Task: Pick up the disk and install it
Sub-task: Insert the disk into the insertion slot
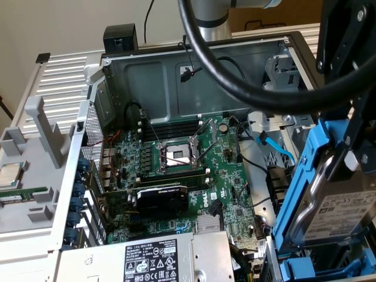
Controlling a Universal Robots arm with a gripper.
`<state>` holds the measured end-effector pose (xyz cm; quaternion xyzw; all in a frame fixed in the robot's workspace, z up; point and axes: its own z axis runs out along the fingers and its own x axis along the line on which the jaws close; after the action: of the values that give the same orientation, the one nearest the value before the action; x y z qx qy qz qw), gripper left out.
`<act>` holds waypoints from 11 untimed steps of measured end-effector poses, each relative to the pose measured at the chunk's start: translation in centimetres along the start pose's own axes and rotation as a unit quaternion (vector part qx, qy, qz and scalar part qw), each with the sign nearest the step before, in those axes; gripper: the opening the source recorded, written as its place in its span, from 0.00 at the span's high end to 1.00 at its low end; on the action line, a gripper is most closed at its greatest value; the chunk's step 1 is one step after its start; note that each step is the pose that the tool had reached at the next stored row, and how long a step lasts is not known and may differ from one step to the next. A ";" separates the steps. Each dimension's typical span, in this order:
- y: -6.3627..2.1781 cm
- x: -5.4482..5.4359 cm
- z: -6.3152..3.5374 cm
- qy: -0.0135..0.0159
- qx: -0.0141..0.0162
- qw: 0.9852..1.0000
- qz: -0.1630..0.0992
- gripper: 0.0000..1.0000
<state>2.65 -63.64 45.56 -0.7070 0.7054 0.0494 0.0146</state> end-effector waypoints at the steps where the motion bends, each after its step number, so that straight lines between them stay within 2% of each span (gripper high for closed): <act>1: 0.00 0.0 0.03 0.000 0.000 1.000 0.000 0.64; 11: 0.07 0.0 0.35 0.000 0.000 1.000 -0.001 0.64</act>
<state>2.56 -63.64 45.21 -0.7073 0.7050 0.0494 0.0146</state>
